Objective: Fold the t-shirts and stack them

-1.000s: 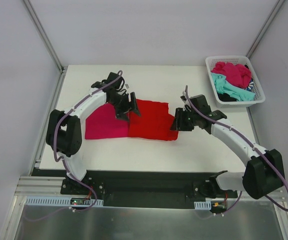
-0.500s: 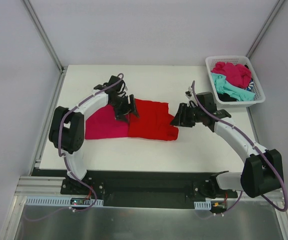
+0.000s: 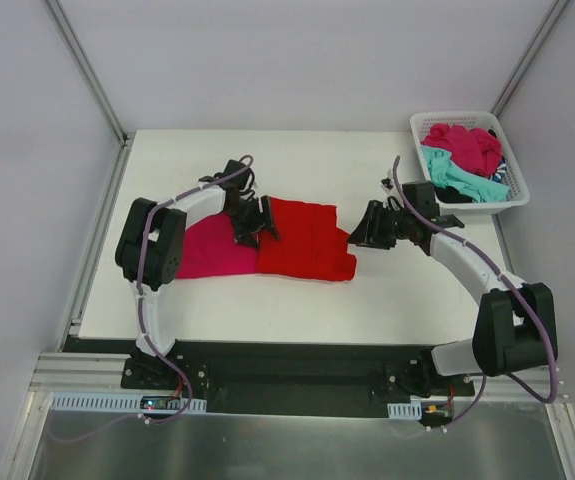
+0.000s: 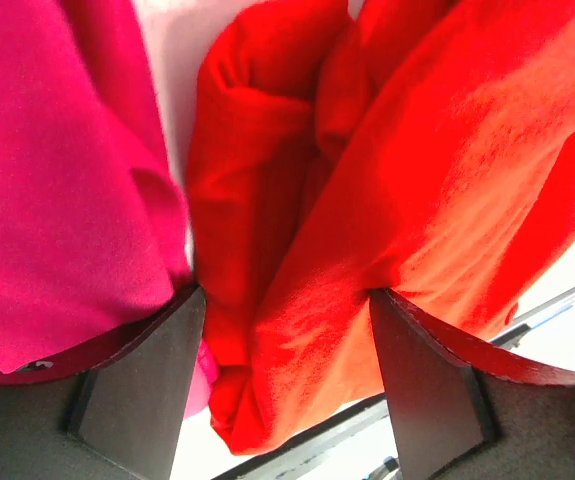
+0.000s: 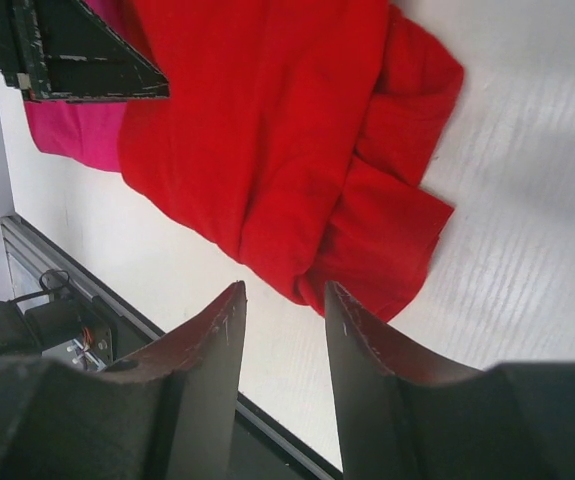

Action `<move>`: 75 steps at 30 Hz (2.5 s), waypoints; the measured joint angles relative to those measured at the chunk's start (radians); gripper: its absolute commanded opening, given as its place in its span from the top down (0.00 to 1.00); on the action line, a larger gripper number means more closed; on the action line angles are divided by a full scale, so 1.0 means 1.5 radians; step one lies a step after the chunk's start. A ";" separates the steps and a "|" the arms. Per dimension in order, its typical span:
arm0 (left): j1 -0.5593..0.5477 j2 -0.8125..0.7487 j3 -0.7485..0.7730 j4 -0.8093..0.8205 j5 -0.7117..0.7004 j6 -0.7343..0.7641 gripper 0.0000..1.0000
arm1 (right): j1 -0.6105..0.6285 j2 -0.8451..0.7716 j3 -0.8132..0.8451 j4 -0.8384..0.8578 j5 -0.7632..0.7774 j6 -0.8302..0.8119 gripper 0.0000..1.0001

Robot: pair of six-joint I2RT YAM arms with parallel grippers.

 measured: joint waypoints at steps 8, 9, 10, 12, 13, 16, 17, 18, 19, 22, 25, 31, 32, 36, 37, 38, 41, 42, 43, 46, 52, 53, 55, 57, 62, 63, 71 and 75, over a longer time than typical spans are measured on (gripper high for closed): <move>0.000 0.032 0.058 0.007 0.010 -0.021 0.34 | -0.007 0.037 0.000 0.008 -0.002 0.000 0.62; 0.000 0.033 0.062 0.008 0.010 -0.023 0.34 | -0.007 0.038 0.000 0.009 -0.002 0.000 0.62; 0.000 0.036 0.068 0.010 0.011 -0.027 0.34 | -0.007 0.040 0.000 0.012 -0.002 0.000 0.62; 0.000 0.044 0.075 0.019 0.015 -0.031 0.34 | -0.008 0.048 0.000 0.023 -0.003 0.000 0.63; 0.000 0.048 0.075 0.020 0.015 -0.033 0.34 | -0.009 0.054 0.000 0.029 -0.003 0.000 0.62; 0.000 0.055 0.075 0.020 0.015 -0.034 0.34 | -0.013 0.069 0.000 0.043 -0.003 0.000 0.61; 0.000 0.055 0.073 0.020 0.015 -0.034 0.34 | -0.015 0.074 -0.001 0.049 -0.003 0.001 0.60; 0.000 0.055 0.073 0.021 0.015 -0.034 0.34 | -0.020 0.080 -0.004 0.060 -0.009 0.002 0.59; 0.000 0.055 0.072 0.024 0.015 -0.034 0.34 | -0.026 0.087 -0.010 0.076 -0.019 0.004 0.59; 0.000 0.055 0.067 0.030 0.016 -0.034 0.34 | -0.064 0.115 -0.041 0.129 -0.052 0.025 0.58; 0.000 0.055 0.064 0.035 0.019 -0.035 0.34 | -0.105 0.155 -0.064 0.171 -0.077 0.049 0.57; 0.000 0.055 0.060 0.043 0.026 -0.038 0.34 | -0.129 0.207 -0.072 0.235 -0.125 0.100 0.57; 0.000 0.055 0.060 0.044 0.028 -0.038 0.34 | -0.126 0.209 -0.072 0.245 -0.130 0.106 0.57; 0.000 0.055 0.059 0.048 0.033 -0.041 0.34 | -0.107 0.216 -0.068 0.264 -0.143 0.117 0.57; 0.000 0.055 0.059 0.048 0.033 -0.042 0.34 | -0.100 0.219 -0.065 0.266 -0.143 0.119 0.57; 0.000 0.055 0.058 0.049 0.033 -0.043 0.34 | -0.094 0.223 -0.063 0.269 -0.143 0.121 0.57; 0.000 0.055 0.055 0.053 0.035 -0.045 0.34 | -0.084 0.231 -0.062 0.279 -0.148 0.126 0.57; 0.000 0.055 0.055 0.054 0.036 -0.046 0.34 | -0.083 0.235 -0.062 0.282 -0.150 0.127 0.57; 0.000 0.055 0.054 0.055 0.038 -0.046 0.34 | -0.083 0.239 -0.062 0.283 -0.150 0.128 0.57; 0.000 0.055 0.054 0.057 0.039 -0.046 0.34 | -0.083 0.246 -0.062 0.287 -0.152 0.129 0.57; 0.000 0.055 0.053 0.059 0.042 -0.047 0.34 | -0.083 0.246 -0.065 0.291 -0.152 0.127 0.58; 0.000 0.055 0.053 0.059 0.043 -0.047 0.34 | -0.083 0.246 -0.065 0.291 -0.152 0.126 0.58; 0.000 0.055 0.053 0.060 0.045 -0.047 0.34 | -0.084 0.248 -0.066 0.293 -0.152 0.124 0.58; 0.000 0.055 0.052 0.060 0.045 -0.047 0.34 | -0.086 0.256 -0.067 0.297 -0.152 0.124 0.58; 0.004 0.055 0.048 0.065 0.053 -0.047 0.34 | -0.099 0.289 -0.083 0.327 -0.161 0.135 0.58; 0.005 0.055 0.048 0.065 0.054 -0.048 0.34 | -0.102 0.292 -0.084 0.333 -0.169 0.141 0.58; 0.006 0.055 0.041 0.079 0.068 -0.051 0.34 | -0.102 0.320 -0.083 0.391 -0.197 0.177 0.58; 0.012 0.055 0.031 0.094 0.084 -0.063 0.34 | -0.069 0.331 -0.069 0.399 -0.193 0.190 0.58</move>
